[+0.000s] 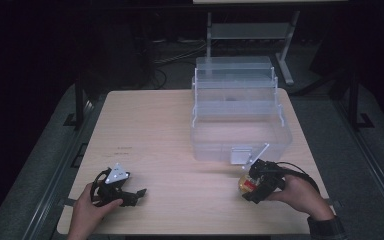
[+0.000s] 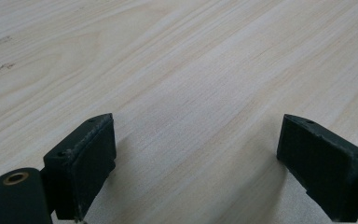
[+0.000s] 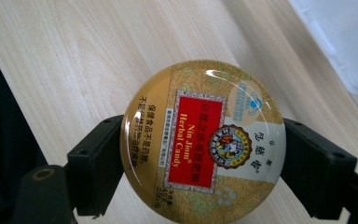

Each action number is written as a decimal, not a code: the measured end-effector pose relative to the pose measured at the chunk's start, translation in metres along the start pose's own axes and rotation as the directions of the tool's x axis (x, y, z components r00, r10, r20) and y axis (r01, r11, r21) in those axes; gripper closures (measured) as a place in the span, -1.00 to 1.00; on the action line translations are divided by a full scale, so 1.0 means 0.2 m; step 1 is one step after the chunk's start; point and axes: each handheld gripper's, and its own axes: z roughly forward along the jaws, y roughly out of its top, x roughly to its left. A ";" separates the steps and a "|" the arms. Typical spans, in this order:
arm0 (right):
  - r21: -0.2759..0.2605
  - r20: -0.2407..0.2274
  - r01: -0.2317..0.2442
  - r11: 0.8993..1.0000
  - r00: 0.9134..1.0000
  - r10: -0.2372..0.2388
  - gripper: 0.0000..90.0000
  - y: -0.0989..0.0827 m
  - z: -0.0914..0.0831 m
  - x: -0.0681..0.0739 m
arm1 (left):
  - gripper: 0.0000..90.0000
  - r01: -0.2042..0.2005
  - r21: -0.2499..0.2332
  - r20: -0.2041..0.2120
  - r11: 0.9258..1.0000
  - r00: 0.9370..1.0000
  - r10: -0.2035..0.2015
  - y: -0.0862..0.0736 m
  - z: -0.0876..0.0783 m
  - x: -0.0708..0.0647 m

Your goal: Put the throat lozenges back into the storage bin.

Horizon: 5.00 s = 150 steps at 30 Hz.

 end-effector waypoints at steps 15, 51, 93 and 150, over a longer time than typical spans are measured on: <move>-0.014 0.015 -0.050 0.999 0.999 0.051 -0.56 -0.07 -0.08 -0.07 | -0.76 0.001 0.000 0.000 1.000 1.000 -0.001 0.00 0.00 0.00; -0.064 0.068 -0.105 0.992 0.992 0.110 -0.56 -0.08 -0.36 -0.22 | -0.76 0.001 -0.001 0.000 1.000 1.000 -0.001 0.00 0.00 0.00; -0.113 0.195 -0.246 0.963 0.944 0.264 -0.56 0.06 -0.43 -0.65 | -0.76 -0.003 0.002 0.000 1.000 1.000 0.003 0.00 0.00 0.00; -0.283 0.196 -0.285 0.916 0.917 0.346 -0.94 -0.24 -0.46 -0.47 | -0.76 -0.005 0.002 0.000 1.000 1.000 0.005 0.00 0.00 0.00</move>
